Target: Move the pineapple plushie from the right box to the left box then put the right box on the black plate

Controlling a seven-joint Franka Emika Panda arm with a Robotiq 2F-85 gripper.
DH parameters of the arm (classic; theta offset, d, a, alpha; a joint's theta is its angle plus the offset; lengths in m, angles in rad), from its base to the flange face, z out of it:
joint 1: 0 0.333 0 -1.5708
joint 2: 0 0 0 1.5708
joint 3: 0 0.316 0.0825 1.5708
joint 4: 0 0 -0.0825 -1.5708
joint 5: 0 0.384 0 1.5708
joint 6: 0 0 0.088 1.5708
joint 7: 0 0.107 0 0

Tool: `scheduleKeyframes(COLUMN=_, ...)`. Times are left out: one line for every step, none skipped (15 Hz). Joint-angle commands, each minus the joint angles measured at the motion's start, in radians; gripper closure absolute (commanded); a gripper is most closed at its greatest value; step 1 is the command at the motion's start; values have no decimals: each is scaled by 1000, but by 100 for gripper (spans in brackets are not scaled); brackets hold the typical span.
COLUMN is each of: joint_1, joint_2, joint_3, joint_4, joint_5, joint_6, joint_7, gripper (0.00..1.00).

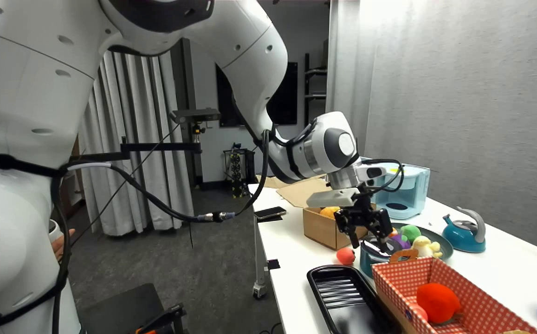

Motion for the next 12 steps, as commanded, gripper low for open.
scheduleKeyframes(joint_1=-16, joint_2=60, joint_3=-55, joint_4=37, joint_5=38, joint_6=85, joint_7=-80, gripper=15)
scheduleKeyframes(joint_1=-18, joint_2=72, joint_3=-70, joint_4=40, joint_5=39, joint_6=102, joint_7=-88, gripper=14)
scheduleKeyframes(joint_1=-18, joint_2=83, joint_3=-85, joint_4=42, joint_5=36, joint_6=117, joint_7=-95, gripper=15)
scheduleKeyframes(joint_1=-13, joint_2=94, joint_3=-104, joint_4=43, joint_5=25, joint_6=128, joint_7=-94, gripper=15)
scheduleKeyframes(joint_1=-8, joint_2=100, joint_3=-118, joint_4=40, joint_5=19, joint_6=138, joint_7=-96, gripper=15)
scheduleKeyframes(joint_1=-8, joint_2=103, joint_3=-125, joint_4=37, joint_5=23, joint_6=147, joint_7=-101, gripper=15)
scheduleKeyframes(joint_1=-5, joint_2=105, joint_3=-133, joint_4=32, joint_5=20, joint_6=153, joint_7=-104, gripper=14)
scheduleKeyframes(joint_1=-3, joint_2=107, joint_3=-139, joint_4=30, joint_5=19, joint_6=156, joint_7=-106, gripper=14)
scheduleKeyframes(joint_1=0, joint_2=110, joint_3=-145, joint_4=29, joint_5=15, joint_6=157, joint_7=-105, gripper=14)
scheduleKeyframes(joint_1=1, joint_2=111, joint_3=-146, joint_4=29, joint_5=17, joint_6=158, joint_7=-108, gripper=14)
scheduleKeyframes(joint_1=1, joint_2=112, joint_3=-144, joint_4=27, joint_5=19, joint_6=161, joint_7=-114, gripper=15)
scheduleKeyframes(joint_1=8, joint_2=114, joint_3=-145, joint_4=26, joint_5=13, joint_6=162, joint_7=-115, gripper=14)
